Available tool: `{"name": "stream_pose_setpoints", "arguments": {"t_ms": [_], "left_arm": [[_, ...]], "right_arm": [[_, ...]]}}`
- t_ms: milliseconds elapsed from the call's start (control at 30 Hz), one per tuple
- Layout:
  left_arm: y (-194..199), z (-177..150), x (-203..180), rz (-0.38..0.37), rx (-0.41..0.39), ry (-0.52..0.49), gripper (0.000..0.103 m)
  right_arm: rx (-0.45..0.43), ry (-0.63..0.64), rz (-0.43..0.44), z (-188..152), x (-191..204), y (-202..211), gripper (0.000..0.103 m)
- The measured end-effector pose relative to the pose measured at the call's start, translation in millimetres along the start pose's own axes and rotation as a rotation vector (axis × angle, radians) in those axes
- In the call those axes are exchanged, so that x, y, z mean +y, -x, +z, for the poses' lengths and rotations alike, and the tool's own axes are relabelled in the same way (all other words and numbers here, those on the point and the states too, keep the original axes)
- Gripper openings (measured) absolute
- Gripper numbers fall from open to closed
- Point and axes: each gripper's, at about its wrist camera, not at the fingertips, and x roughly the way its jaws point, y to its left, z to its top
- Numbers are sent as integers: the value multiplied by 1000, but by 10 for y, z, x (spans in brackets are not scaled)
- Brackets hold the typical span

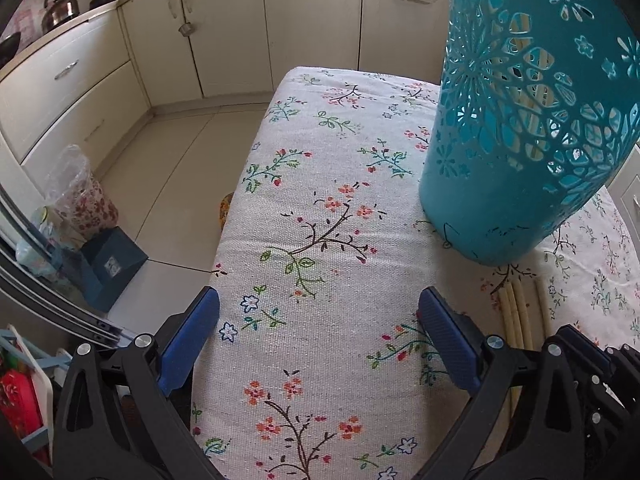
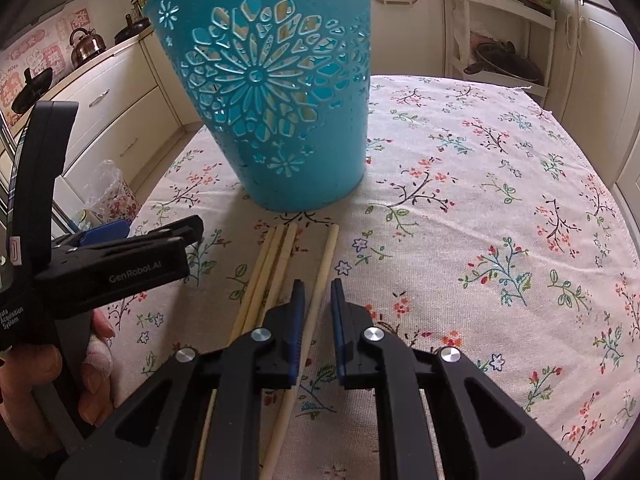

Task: Organize utensils
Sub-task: 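Lower the right gripper to the stick pile and grasp one stick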

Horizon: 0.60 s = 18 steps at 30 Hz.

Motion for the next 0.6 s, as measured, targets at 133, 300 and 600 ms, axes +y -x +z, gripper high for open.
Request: {"name": "stream_pose_setpoints", "arguments": {"t_ms": [133, 300, 600], "left_arm": [[3, -14, -21, 4, 1, -6, 95], [-7, -12, -54, 10, 5, -25, 95], [28, -48, -65, 10, 2, -36, 95]], "right_arm": [[3, -41, -16, 16, -72, 4, 12], [3, 33, -46, 5, 71, -8, 25], [-9, 13, -58, -19, 42, 8, 19]]}}
